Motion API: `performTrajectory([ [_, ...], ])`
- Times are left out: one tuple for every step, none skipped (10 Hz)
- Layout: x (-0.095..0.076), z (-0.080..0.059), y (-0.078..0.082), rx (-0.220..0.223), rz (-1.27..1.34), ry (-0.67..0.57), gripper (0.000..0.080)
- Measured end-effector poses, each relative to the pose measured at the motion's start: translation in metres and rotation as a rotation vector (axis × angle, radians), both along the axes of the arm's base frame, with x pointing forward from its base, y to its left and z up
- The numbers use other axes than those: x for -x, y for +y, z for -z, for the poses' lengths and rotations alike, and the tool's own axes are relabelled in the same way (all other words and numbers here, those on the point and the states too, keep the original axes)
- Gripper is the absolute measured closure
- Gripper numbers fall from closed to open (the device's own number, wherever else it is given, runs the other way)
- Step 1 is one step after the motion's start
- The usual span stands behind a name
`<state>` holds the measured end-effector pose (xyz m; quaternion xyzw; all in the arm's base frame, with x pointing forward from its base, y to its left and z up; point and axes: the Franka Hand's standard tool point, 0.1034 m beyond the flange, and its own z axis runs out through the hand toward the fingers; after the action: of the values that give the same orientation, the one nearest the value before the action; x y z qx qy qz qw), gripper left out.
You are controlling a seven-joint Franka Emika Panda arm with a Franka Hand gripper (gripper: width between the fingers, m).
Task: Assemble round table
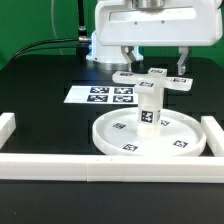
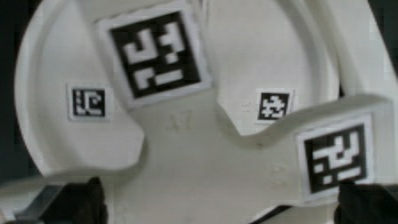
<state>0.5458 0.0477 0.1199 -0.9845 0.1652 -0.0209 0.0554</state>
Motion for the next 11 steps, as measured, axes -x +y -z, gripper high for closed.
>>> performTrajectory([
  [-0.0002, -0.001, 0.0016, 0.001, -0.091, 0.0, 0.0151],
  [-0.0003, -0.0008, 0.0007, 0.005, -0.151, -0.008, 0.0151],
  [-0.0003, -0.0007, 0.0006, 0.009, -0.221, -0.015, 0.0151],
  [-0.0001, -0.0003, 0.0006, 0.011, -0.259, -0.018, 0.0151],
  [0.0006, 0.0032, -0.0004, 0.032, -0.388, -0.034, 0.0151],
  [0.0028, 0.007, -0.0007, 0.052, -0.478, -0.044, 0.0151],
  [0.0035, 0.008, -0.002, 0.061, -0.553, -0.05, 0.0151],
  [0.0034, 0.0084, -0.0025, 0.066, -0.61, -0.056, 0.0151],
  [0.0035, 0.0087, -0.003, 0.068, -0.65, -0.059, 0.0151],
  [0.0033, 0.0086, -0.0034, 0.067, -0.646, -0.059, 0.0151],
  [0.0032, 0.0084, -0.004, 0.066, -0.647, -0.057, 0.0151],
])
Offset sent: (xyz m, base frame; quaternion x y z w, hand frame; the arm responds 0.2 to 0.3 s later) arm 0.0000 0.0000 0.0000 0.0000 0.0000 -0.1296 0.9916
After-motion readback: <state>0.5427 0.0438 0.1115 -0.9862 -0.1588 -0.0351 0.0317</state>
